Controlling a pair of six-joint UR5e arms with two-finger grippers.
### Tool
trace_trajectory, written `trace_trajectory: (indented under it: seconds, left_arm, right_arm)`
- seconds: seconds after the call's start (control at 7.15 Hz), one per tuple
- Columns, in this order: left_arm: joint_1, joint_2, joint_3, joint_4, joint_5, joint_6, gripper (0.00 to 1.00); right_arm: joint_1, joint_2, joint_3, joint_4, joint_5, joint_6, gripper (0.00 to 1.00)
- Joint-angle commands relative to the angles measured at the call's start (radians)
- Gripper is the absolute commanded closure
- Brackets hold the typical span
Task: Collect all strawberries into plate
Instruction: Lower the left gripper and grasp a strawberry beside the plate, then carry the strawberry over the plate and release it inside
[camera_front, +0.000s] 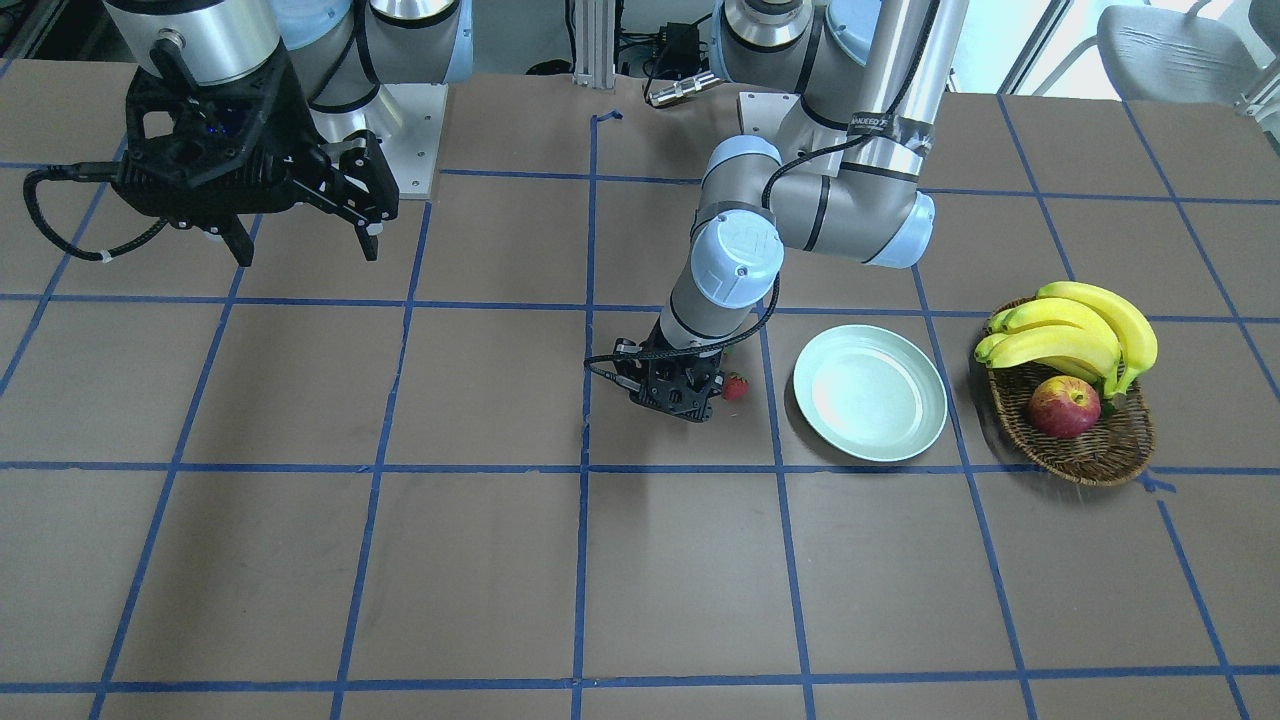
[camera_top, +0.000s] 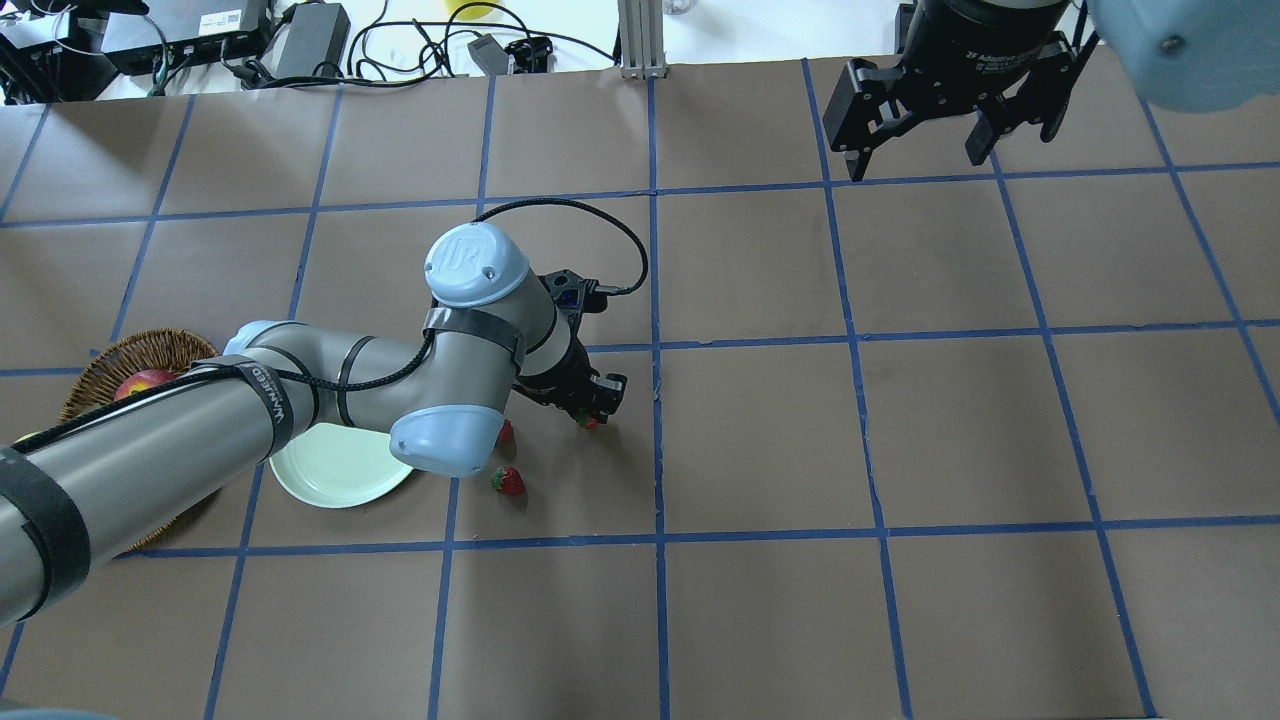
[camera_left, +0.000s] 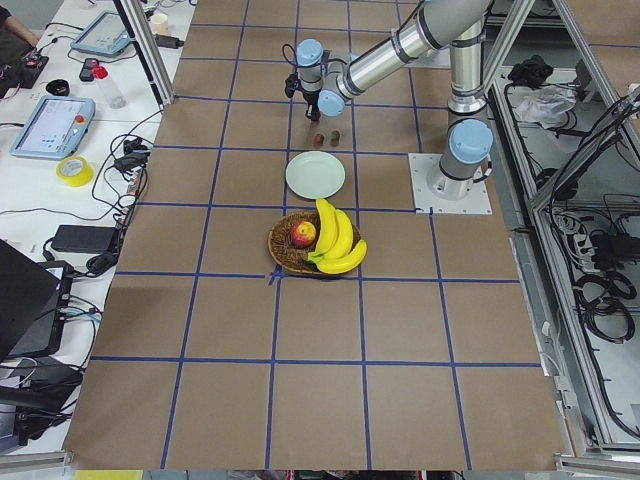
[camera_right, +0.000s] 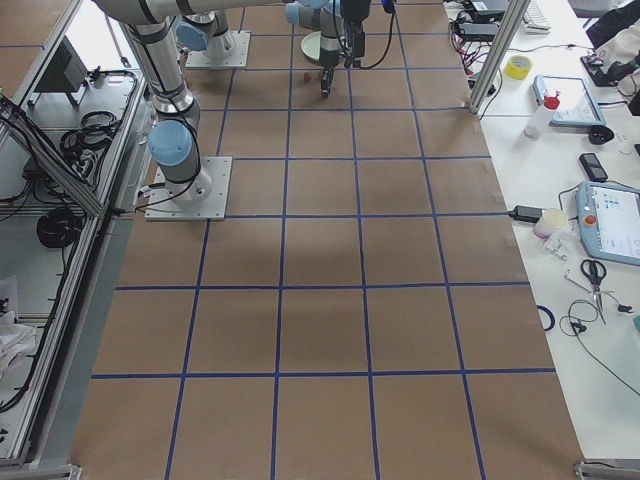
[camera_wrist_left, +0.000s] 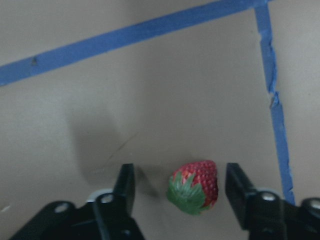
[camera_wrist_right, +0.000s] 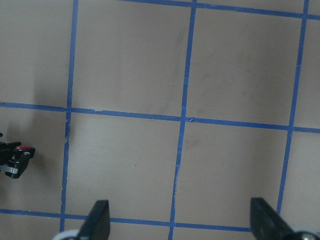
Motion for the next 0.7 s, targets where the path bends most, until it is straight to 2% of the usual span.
trace_trajectory:
  seconds: [0.0, 0.28, 0.56]
  left_arm:
    - [0.053, 0.051, 0.081, -0.135, 0.145, 0.003, 1.0]
    - [0.218, 0.088, 0.162, -0.332, 0.18, 0.096, 1.0]
    - [0.373, 0.089, 0.138, -0.345, 0.194, 0.23, 1.0]
  right_arm:
    - [-0.002, 0.0, 0.0, -0.003, -0.002, 0.0, 0.0]
    - [-0.002, 0.0, 0.0, -0.009, -0.002, 0.0, 0.0]
    - [-0.002, 0.0, 0.0, -0.012, -0.002, 0.0, 0.0]
